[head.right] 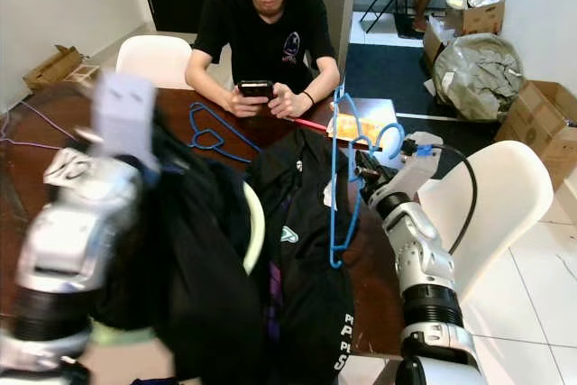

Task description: Hang hanger

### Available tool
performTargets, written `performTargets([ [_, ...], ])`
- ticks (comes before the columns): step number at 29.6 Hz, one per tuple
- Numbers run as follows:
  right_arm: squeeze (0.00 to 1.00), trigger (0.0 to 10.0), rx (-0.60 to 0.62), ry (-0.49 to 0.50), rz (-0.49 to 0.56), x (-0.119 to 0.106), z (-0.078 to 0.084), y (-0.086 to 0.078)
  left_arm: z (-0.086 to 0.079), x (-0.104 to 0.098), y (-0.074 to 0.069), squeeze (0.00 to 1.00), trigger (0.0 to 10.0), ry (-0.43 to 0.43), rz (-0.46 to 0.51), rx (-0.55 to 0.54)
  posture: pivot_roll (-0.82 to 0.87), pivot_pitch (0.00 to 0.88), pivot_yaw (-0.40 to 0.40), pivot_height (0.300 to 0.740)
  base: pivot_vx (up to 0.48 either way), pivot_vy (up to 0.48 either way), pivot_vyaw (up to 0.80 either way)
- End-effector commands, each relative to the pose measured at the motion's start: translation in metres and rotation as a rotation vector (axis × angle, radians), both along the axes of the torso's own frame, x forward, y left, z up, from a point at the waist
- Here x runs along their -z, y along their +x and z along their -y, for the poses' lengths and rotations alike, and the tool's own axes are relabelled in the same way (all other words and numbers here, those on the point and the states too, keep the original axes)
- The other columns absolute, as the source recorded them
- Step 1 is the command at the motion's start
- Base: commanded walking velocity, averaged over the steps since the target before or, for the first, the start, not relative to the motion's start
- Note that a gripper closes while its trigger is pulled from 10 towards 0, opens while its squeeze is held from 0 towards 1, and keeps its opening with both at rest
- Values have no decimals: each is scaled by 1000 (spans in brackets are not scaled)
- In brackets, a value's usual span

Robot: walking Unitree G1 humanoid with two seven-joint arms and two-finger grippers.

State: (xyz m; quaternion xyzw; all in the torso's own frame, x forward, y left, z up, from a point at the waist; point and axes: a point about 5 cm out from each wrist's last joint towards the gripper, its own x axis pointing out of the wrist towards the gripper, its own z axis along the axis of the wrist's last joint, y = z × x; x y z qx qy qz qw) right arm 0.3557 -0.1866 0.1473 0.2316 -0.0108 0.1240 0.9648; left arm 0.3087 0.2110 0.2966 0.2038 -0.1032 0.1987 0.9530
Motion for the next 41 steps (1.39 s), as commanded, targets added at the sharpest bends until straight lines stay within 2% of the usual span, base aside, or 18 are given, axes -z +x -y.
performTargets([
  [1,0,10000,-3,16,-3,1,-1,1,-1,-29,-13,0,0,87,157,-56,118,0,-42,740,0,0,0],
  [2,0,10000,-3,16,-3,1,-1,1,-1,-29,-13,0,0,87,157,-56,118,0,-42,740,0,0,0],
  [3,0,10000,-7,16,-5,1,-1,2,-1,-44,-21,0,0,155,220,-91,117,0,-44,740,0,0,0],
  [5,0,10000,-8,16,-6,1,-1,2,1,-46,-22,0,0,175,230,-93,117,0,-44,740,0,0,0],
  [7,0,10000,-9,17,-6,0,-1,2,7,-54,-27,0,3137,203,271,-83,114,0,-47,740,0,0,0],
  [8,0,10000,-9,17,-6,0,-1,2,8,-57,-29,0,3137,214,283,-82,114,0,-47,740,0,0,0],
  [9,0,10000,-9,18,-6,0,-1,3,9,-61,-30,0,3765,231,298,-87,117,0,-47,740,0,0,0],
  [12,0,10000,-9,18,-6,0,-1,3,9,-63,-31,0,3765,242,308,-91,117,0,-47,740,0,0,0],
  [13,0,10000,-9,19,-6,0,-1,3,6,-70,-34,0,9373,261,326,-108,118,0,-47,740,0,0,0],
  [14,0,10000,-9,20,-6,0,-1,3,3,-77,-36,0,10000,278,346,-124,121,0,-46,740,0,0,0],
  [17,0,10000,-9,20,-5,0,-1,3,1,-84,-38,0,10000,288,364,-132,121,0,-46,740,0,0,0],
  [21,0,10000,-8,27,-5,0,-1,4,2,-116,-49,0,10000,330,467,-139,131,0,-42,740,-360,0,0],
  [26,0,10000,-8,42,1,0,-1,5,11,-114,-47,0,10000,329,463,-118,127,0,-38,740,-480,0,0],
  [31,0,10000,-17,155,25,-4,2,4,22,-119,-46,0,10000,341,492,-84,133,0,-36,740,-480,0,0],
  [34,0,10000,-34,349,63,-9,10,3,27,-127,-47,0,10000,354,517,-72,136,0,-30,740,-480,0,0],
  [36,0,10000,-34,349,63,-9,10,3,27,-127,-47,0,10000,354,517,-72,136,0,-30,740,-480,0,0],
  [37,0,10000,-26,392,67,-10,12,3,29,-129,-47,0,10000,357,524,-69,137,0,-27,740,-480,0,0],
  [41,0,10000,-15,448,74,-10,16,3,31,-133,-48,0,10000,366,538,-71,141,0,-25,740,-480,0,0],
])
